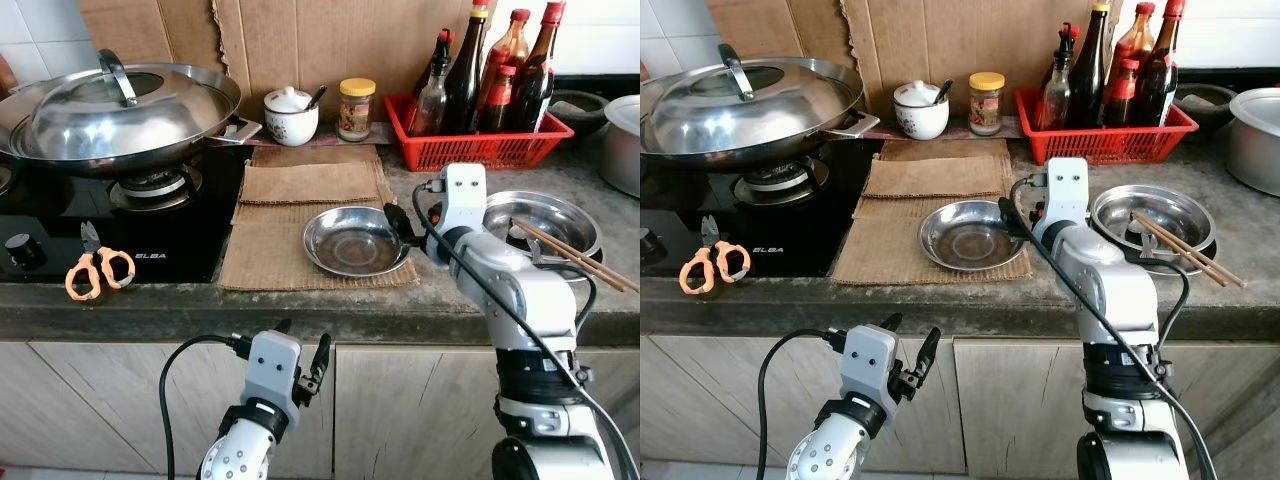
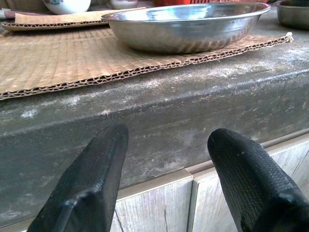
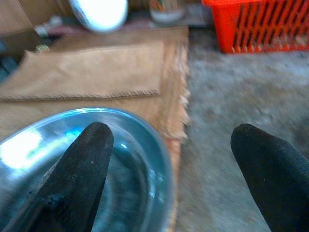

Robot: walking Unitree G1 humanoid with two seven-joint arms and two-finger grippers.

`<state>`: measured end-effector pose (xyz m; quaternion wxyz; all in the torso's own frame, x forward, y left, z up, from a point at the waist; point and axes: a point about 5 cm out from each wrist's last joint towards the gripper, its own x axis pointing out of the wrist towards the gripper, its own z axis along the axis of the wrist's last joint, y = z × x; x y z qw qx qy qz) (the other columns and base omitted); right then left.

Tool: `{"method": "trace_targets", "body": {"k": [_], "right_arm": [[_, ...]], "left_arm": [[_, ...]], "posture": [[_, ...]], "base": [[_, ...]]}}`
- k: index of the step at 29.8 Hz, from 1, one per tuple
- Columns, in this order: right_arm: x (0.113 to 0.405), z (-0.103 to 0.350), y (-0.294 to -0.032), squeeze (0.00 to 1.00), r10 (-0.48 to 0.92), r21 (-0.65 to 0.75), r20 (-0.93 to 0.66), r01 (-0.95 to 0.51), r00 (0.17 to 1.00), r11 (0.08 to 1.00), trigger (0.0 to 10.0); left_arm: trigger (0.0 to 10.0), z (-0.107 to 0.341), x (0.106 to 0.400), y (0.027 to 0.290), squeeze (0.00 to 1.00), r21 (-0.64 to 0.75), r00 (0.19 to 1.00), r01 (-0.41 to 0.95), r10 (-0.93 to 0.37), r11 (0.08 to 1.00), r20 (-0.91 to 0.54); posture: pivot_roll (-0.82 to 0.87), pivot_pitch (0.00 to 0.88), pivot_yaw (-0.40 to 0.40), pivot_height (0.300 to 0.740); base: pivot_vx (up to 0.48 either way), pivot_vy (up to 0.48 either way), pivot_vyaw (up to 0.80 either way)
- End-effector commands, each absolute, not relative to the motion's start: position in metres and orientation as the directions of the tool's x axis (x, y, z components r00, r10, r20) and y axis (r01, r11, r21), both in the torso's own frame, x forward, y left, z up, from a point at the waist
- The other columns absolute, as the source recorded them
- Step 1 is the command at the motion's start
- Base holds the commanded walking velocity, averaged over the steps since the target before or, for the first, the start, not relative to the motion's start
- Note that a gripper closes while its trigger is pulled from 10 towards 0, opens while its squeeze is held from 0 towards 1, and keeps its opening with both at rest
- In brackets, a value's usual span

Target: Kitchen organization

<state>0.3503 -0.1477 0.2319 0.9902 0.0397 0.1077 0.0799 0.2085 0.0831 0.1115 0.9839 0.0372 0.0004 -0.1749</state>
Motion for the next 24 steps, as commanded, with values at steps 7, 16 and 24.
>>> {"method": "trace_targets", "body": {"k": [7,16,24], "right_arm": [[0.353,0.226,-0.148,0.0,0.195,0.103,-0.364,-0.169,0.911,0.98,10.0],[0.352,0.218,-0.145,0.0,0.232,0.119,-0.446,-0.2,0.864,0.973,10.0],[0.35,0.21,-0.138,0.0,0.262,0.126,-0.496,-0.23,0.828,0.965,10.0]], "left_arm": [[10.0,0.113,0.208,0.081,0.0,0.069,0.935,0.353,-0.354,0.933,0.002],[10.0,0.112,0.208,0.081,0.0,0.07,0.934,0.356,-0.357,0.932,-0.003],[10.0,0.112,0.209,0.081,0.0,0.07,0.936,0.352,-0.353,0.933,-0.002]], "posture": [[0.03,0.016,-0.029,0.74],[0.02,0.018,-0.027,0.74],[0.02,0.03,-0.029,0.74]], "base": [[0.0,0.0,0.0],[0.0,0.0,0.0],[0.0,0.0,0.0]]}}
